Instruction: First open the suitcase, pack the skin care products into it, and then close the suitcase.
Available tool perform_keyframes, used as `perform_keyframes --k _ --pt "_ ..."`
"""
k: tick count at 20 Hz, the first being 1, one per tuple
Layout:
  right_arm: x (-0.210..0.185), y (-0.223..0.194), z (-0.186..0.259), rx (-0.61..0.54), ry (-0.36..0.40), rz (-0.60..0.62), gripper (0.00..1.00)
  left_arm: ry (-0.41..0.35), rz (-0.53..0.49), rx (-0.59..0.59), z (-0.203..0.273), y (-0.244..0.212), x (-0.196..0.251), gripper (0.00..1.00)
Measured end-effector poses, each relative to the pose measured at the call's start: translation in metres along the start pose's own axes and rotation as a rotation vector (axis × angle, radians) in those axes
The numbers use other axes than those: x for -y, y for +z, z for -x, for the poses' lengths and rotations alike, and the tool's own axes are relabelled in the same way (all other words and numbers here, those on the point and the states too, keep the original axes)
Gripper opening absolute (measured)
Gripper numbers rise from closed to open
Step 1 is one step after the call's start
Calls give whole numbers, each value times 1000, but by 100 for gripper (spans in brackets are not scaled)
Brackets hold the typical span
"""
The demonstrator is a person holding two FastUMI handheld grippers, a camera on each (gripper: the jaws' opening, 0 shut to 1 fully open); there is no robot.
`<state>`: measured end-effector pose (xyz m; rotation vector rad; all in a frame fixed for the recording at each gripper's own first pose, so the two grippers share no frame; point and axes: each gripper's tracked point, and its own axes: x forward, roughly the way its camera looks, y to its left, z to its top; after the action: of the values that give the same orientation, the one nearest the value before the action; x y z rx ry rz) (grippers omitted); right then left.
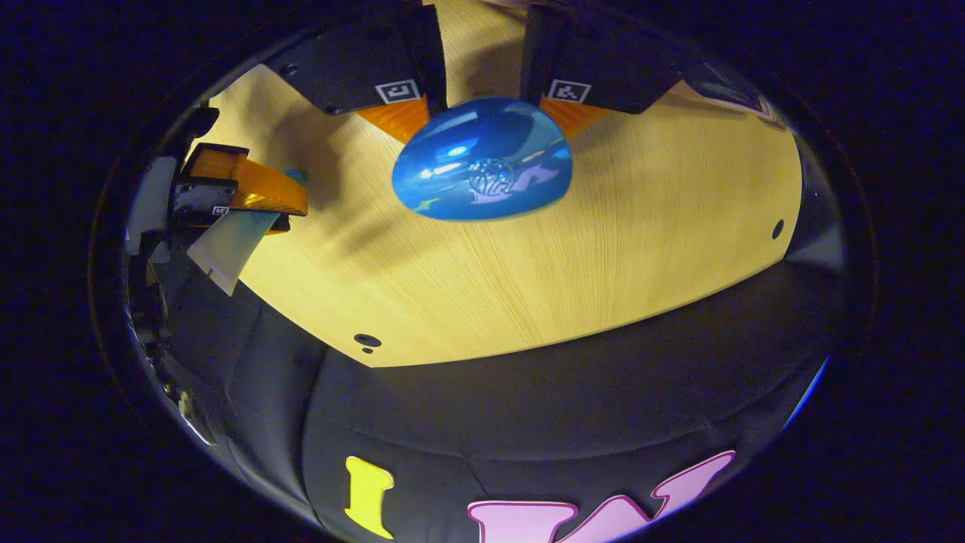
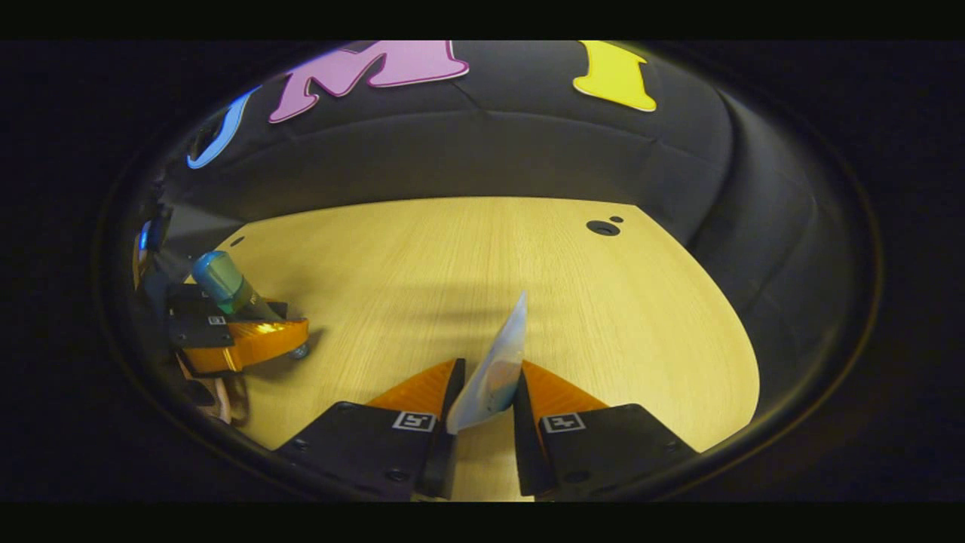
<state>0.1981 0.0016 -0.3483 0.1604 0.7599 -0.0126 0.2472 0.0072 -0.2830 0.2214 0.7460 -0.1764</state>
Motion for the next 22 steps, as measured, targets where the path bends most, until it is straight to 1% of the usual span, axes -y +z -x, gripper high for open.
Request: perform_keyframes --k 1,2,3,4,5,6,7,8,10,11,12,14,16,19,20,22 --pt "-7 3 13 17 15 -1 30 5 7 19 17 7 -6 48" --pt "-14 8 25 37 27 5 36 1 22 42 34 16 -10 48" --pt "-21 14 39 63 39 16 36 -7 44 63 55 24 -17 46" --pt "-30 20 50 90 55 21 36 -12 61 77 74 29 -25 48" --pt "-42 25 63 111 75 23 36 -8 73 84 90 28 -36 46" --pt "-53 25 73 127 97 24 35 5 80 88 106 26 -50 48" --pt "-65 29 85 144 115 31 35 28 83 86 122 20 -67 45" --pt "-76 32 95 161 133 40 35 54 87 64 136 7 -86 46" --pt "-100 35 112 183 169 55 35 97 107 -20 155 -28 -123 44" --pt "-112 36 120 196 184 62 35 106 119 -72 160 -51 -136 44" --pt "-123 36 126 202 196 73 35 116 127 -131 169 -79 -146 47" --pt "-144 33 134 203 222 87 36 143 131 -253 182 -127 -164 46" --pt "-163 29 143 204 244 100 35 137 177 -371 192 -166 -168 47" --pt "-182 21 155 210 251 128 35 139 304 -527 204 -210 -162 47" --pt "-186 17 157 207 251 131 35 141 317 -562 208 -224 -163 47" --pt "-194 8 163 199 252 132 35 129 311 -619 213 -245 -158 47"
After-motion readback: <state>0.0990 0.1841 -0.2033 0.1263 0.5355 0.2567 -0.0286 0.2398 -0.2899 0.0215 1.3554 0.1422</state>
